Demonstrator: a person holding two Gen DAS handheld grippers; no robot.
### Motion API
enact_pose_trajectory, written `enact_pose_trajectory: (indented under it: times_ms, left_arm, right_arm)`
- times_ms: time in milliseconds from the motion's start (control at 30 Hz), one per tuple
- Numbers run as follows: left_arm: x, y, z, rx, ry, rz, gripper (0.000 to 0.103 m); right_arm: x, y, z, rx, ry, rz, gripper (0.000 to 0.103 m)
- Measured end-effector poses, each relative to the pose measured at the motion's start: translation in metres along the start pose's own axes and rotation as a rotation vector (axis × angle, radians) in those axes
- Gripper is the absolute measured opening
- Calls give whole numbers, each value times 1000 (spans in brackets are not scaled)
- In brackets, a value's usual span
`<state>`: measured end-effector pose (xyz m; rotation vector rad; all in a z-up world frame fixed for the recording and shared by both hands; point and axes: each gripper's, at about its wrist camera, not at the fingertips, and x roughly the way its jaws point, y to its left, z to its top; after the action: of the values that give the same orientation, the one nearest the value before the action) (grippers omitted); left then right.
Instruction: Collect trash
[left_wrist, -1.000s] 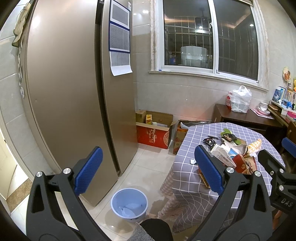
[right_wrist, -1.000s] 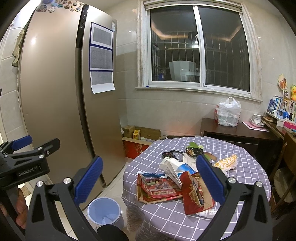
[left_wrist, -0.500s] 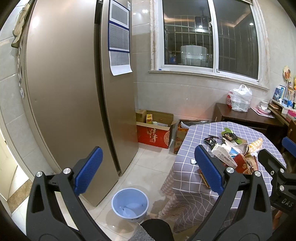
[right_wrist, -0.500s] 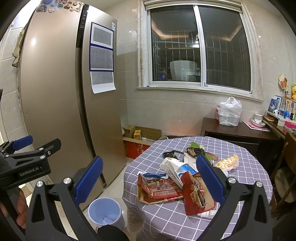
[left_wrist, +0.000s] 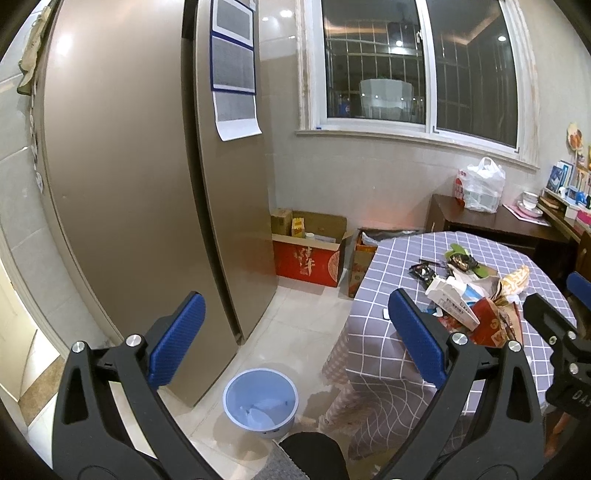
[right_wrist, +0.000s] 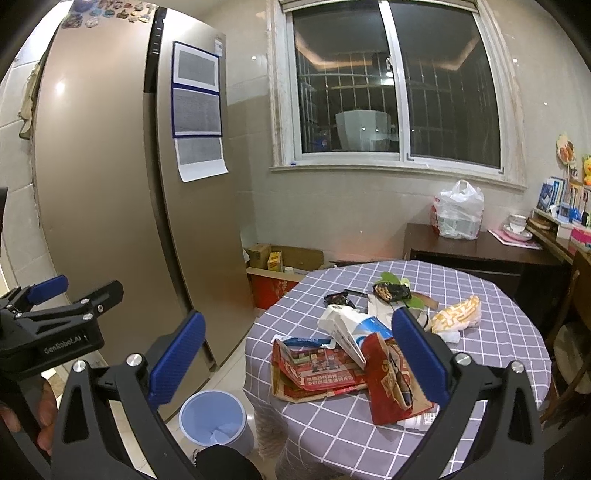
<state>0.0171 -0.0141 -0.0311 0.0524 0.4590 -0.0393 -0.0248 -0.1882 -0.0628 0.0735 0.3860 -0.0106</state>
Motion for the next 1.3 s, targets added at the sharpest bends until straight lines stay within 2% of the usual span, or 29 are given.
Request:
enact_pose_trajectory:
  times_ms: [233, 333, 500, 567, 767, 967, 1100, 1200, 1267, 1300]
  left_arm:
    - [31, -26, -10, 49, 77, -24, 97]
    - [56, -47, -21, 80, 176, -108, 97]
    - [80, -82, -39, 111, 256, -203, 97]
    - [89, -97, -47, 134, 288, -215, 97]
    - [105, -128, -60, 165, 343, -251, 97]
    - [119, -134, -66, 152, 373, -223, 97]
    - [119, -140, -66, 148, 374, -235, 97]
    - [117, -151, -67, 160, 365, -262, 97]
    - [114, -161, -67, 169, 360, -290, 97]
    - [113, -167, -67, 178, 359, -301, 97]
  right_arm:
    - [13, -43, -24, 65, 55, -79, 99]
    - [24, -69, -42, 113, 118, -130, 99]
    - [41, -117, -79, 221, 230, -190, 99]
    - [47, -130, -92, 244, 261, -210, 99]
    - [60, -148, -108, 267, 293, -190, 99]
    - [79, -155, -121, 290, 333, -140, 99]
    - [86, -155, -128, 256, 331, -132, 98]
    - [85, -157, -129, 237, 317, -123, 88]
    - [84, -159, -128, 225, 317, -123, 64]
    - [84, -160, -128, 216, 318, -124, 61]
